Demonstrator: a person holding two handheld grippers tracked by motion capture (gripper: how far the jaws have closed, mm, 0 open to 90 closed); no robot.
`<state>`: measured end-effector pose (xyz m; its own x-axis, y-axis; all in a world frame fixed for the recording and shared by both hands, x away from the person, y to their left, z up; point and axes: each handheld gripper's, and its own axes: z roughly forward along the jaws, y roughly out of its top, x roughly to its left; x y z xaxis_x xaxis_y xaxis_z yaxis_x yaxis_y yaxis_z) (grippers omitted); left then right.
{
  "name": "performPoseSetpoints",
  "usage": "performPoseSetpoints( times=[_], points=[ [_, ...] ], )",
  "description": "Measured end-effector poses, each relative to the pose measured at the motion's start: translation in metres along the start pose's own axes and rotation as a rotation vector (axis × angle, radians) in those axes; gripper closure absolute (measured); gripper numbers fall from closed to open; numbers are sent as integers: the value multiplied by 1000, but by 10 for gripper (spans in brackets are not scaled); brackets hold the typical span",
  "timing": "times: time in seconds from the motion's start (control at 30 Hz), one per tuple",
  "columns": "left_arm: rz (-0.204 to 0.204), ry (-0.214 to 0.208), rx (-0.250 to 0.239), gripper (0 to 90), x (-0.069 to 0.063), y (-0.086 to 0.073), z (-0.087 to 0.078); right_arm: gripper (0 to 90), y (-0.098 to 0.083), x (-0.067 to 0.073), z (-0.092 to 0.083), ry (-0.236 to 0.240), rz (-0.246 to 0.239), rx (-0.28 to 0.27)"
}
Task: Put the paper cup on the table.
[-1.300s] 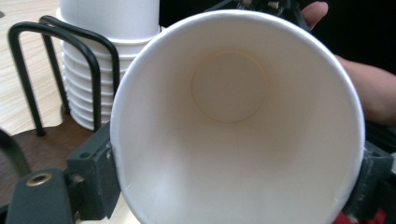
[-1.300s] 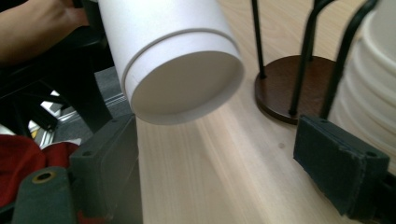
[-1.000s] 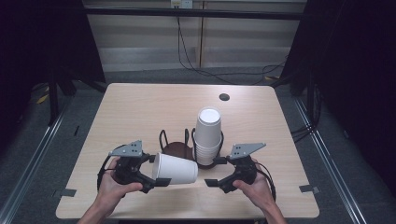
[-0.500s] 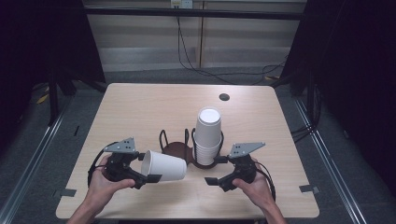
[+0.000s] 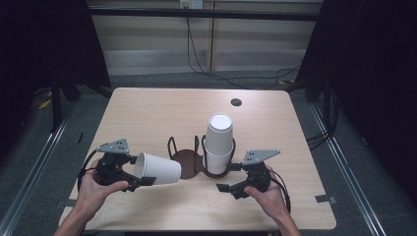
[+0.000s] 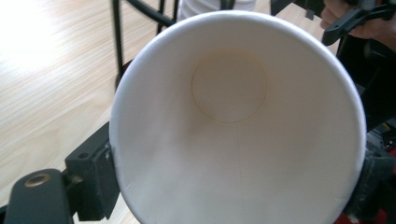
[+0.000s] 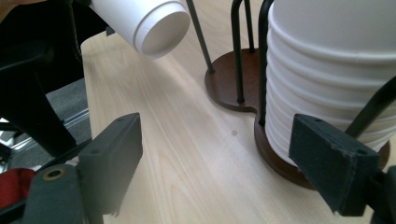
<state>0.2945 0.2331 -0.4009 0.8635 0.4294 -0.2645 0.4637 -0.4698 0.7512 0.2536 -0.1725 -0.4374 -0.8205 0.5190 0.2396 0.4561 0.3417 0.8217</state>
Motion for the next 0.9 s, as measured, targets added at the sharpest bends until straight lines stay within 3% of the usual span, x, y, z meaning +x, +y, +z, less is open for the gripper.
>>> performPoseSetpoints(
  times=[0.07,0.17,0.27,0.5,0.73,0.9],
  points=[
    [-14,2,1,129,3,0,-4,163,1,0,-1,-2,1,-8],
    [-7,27,33,128,7,-1,-9,157,0,0,-2,-4,0,-6],
    [-1,51,26,126,9,-2,-13,156,0,0,-2,-3,-6,-2],
    [-9,94,86,122,17,-6,-17,156,1,1,-1,-13,-11,-1],
    [4,122,126,124,22,-5,-24,156,1,2,-4,-28,-16,-10],
    [24,170,173,125,27,-1,-28,156,1,2,-3,-29,-19,-2]
  ],
)
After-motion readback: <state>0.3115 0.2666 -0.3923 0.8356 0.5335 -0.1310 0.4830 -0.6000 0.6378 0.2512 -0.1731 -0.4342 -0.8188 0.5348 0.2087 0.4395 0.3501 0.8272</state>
